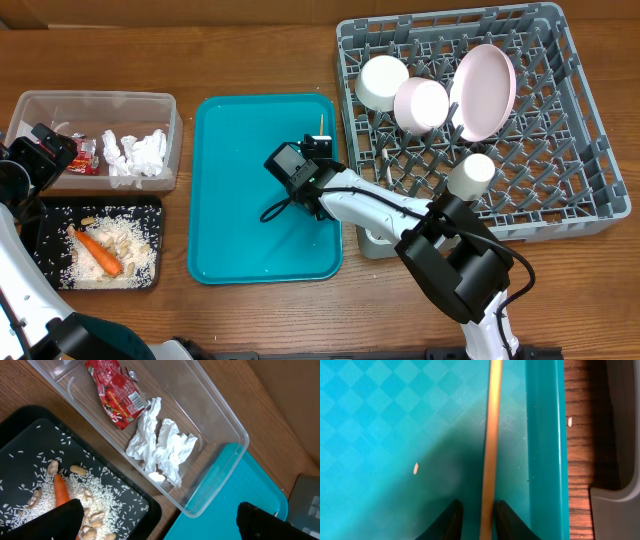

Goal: Sort waste into correct bins and load items into the dishwasher rack
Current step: 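Lower the right gripper and grasp the wooden chopstick, then lift the chopstick and carry it over the rack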

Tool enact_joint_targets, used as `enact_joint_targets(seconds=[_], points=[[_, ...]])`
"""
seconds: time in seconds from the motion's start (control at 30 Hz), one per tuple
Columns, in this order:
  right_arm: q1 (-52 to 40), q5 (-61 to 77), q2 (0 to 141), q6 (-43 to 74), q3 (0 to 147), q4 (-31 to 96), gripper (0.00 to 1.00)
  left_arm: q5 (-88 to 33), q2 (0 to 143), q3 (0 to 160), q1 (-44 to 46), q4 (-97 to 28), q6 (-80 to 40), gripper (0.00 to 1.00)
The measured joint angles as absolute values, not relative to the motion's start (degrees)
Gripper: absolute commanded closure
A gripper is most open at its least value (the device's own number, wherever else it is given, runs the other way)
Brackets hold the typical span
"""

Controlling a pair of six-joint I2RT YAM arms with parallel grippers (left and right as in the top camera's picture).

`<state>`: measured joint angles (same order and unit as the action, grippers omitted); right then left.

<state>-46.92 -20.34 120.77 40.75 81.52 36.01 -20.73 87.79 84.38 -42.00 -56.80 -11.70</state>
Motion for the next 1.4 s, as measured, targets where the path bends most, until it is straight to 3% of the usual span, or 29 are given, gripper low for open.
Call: enact_joint_targets(seconds=[0.4,0.57,1.13,1.4], points=[[-46.92,-20.34,120.77,40.49,81.52,36.23,0.83,-20.73,87.79,84.38,-42.0,-56.77,-11.7,0.0],[-46.92,-20.32,120.77,40.56,81.52,36.47,0.96,-20.73,87.79,84.38,-42.0,-56.77,-11.7,0.0],[-46.92,-19.68,120.44,37.26,83.68,41.65,0.96,-20.73,87.79,84.38,-42.0,-56.77,-11.7,0.0],[-46.92,-19.33,110.48,35.14,84.77,43.94,0.96,-20.73,87.79,84.38,-42.0,-56.77,-11.7,0.0]])
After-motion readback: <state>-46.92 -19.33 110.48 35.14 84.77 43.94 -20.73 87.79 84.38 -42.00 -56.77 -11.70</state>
